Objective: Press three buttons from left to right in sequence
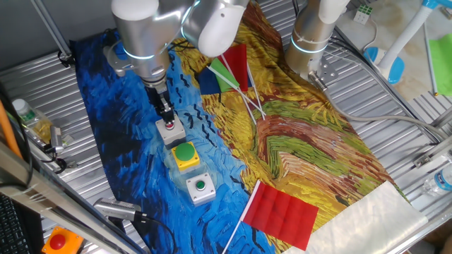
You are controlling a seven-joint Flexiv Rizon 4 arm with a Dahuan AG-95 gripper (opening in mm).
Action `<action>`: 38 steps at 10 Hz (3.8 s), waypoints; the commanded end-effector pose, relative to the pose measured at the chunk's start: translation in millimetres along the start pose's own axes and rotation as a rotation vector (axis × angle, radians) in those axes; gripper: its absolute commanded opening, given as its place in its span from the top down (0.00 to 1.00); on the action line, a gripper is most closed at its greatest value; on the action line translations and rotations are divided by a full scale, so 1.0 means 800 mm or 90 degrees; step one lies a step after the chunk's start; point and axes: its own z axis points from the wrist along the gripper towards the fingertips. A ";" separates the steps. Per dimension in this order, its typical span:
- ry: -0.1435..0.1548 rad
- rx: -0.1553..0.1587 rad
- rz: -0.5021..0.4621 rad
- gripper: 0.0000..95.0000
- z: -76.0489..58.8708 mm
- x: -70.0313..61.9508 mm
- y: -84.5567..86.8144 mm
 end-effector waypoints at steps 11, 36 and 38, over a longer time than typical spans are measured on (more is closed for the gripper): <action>-0.006 0.019 -0.013 0.40 -0.030 -0.003 0.001; 0.023 0.031 0.080 1.00 -0.076 -0.017 0.022; 0.020 0.034 0.083 1.00 -0.074 -0.018 0.022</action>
